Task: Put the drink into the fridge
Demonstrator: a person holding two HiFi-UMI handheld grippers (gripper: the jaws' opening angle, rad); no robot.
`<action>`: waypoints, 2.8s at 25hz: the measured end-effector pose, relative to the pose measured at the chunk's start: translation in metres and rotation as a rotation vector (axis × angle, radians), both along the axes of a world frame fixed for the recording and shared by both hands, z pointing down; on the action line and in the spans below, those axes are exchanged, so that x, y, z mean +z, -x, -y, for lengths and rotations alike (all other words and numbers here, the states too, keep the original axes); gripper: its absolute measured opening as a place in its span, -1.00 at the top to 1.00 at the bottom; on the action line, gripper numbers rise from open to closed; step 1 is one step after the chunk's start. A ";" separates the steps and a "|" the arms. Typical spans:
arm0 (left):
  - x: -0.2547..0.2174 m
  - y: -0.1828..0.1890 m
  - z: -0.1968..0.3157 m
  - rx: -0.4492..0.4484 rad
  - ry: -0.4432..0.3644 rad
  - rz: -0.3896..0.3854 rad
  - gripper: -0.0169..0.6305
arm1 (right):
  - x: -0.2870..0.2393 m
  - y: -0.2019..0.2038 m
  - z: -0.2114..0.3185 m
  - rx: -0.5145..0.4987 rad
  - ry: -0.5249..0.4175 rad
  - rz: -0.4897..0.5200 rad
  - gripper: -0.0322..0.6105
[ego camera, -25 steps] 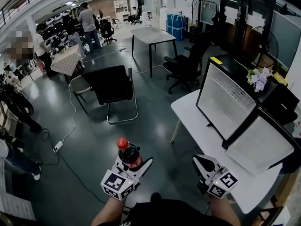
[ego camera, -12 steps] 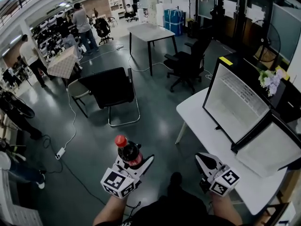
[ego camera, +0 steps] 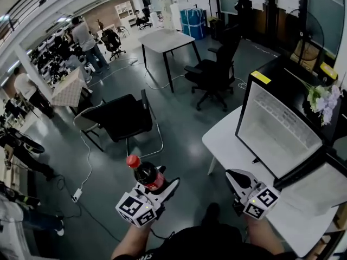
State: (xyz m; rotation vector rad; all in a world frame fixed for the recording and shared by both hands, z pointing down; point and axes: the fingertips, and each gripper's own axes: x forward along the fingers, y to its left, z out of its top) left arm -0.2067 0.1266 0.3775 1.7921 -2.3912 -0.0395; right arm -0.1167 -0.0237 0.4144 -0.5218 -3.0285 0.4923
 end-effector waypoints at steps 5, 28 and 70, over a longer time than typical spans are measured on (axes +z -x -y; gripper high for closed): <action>-0.008 0.043 0.072 0.064 -0.021 0.011 0.11 | 0.002 0.046 0.057 0.020 0.015 0.002 0.86; 0.009 0.114 0.255 0.698 -0.009 0.083 0.11 | 0.011 0.073 0.161 0.610 -0.018 -0.118 0.85; 0.189 -0.030 0.402 1.130 0.244 0.342 0.11 | 0.105 -0.045 0.155 0.972 0.145 -0.201 0.85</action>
